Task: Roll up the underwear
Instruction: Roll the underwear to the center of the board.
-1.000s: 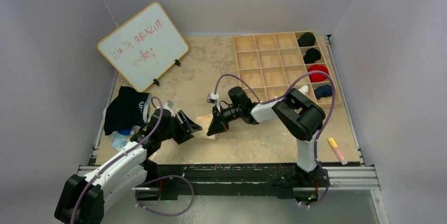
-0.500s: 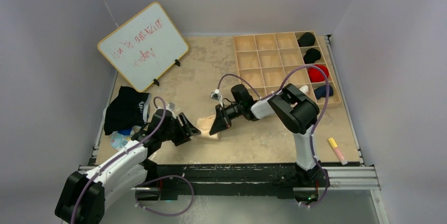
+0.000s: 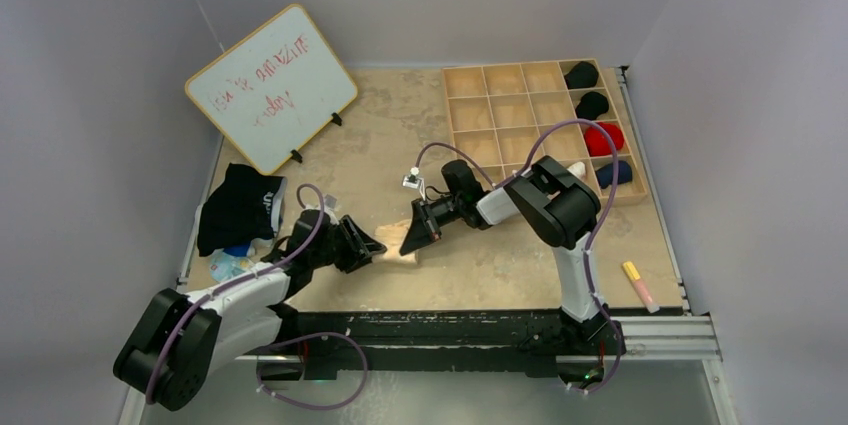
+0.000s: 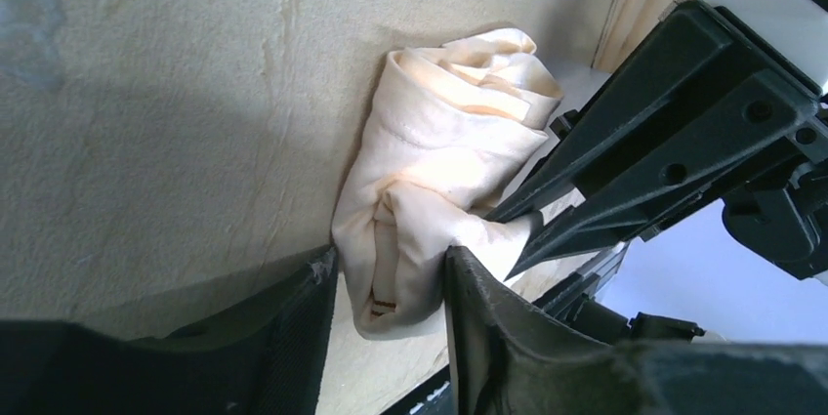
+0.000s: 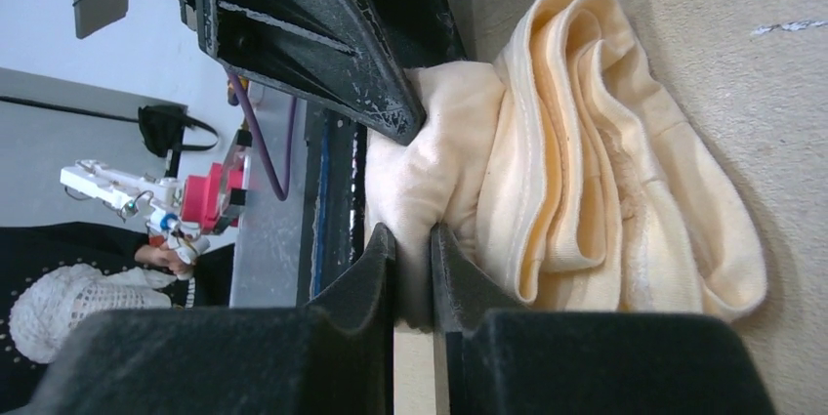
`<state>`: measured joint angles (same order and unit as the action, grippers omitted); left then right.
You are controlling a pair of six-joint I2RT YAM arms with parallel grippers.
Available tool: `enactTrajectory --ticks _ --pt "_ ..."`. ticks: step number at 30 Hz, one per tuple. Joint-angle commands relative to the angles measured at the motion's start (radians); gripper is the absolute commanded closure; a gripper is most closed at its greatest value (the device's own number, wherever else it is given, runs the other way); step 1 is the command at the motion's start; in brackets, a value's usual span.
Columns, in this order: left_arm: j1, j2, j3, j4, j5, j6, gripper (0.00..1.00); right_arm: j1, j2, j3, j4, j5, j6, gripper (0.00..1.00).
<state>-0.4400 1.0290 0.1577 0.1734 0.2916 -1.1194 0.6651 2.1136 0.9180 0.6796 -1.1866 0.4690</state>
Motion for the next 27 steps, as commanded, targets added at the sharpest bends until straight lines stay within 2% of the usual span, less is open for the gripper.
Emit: enactTrajectory --ticks 1,6,12,20,21,23,27 --pt "-0.006 0.033 0.008 -0.116 -0.091 0.001 0.62 -0.005 0.033 -0.016 -0.152 0.15 -0.086 0.86" --pt "-0.009 0.071 0.073 -0.21 -0.111 0.016 0.72 -0.004 -0.033 0.005 -0.295 0.198 -0.227 0.75" --pt "-0.029 0.103 0.134 -0.248 -0.095 0.042 0.74 0.0 -0.119 0.016 -0.384 0.238 -0.351 0.61" --pt "-0.048 0.138 0.196 -0.291 -0.08 0.054 0.75 0.028 -0.319 -0.05 -0.392 0.415 -0.547 0.43" --pt "-0.049 0.143 0.201 -0.296 -0.079 0.055 0.75 0.032 -0.348 -0.068 -0.375 0.432 -0.572 0.36" --pt "-0.051 0.152 0.206 -0.294 -0.074 0.054 0.75 0.041 -0.395 -0.102 -0.332 0.448 -0.614 0.3" --pt "-0.055 0.165 0.214 -0.29 -0.069 0.05 0.75 0.093 -0.459 -0.129 -0.325 0.487 -0.723 0.29"
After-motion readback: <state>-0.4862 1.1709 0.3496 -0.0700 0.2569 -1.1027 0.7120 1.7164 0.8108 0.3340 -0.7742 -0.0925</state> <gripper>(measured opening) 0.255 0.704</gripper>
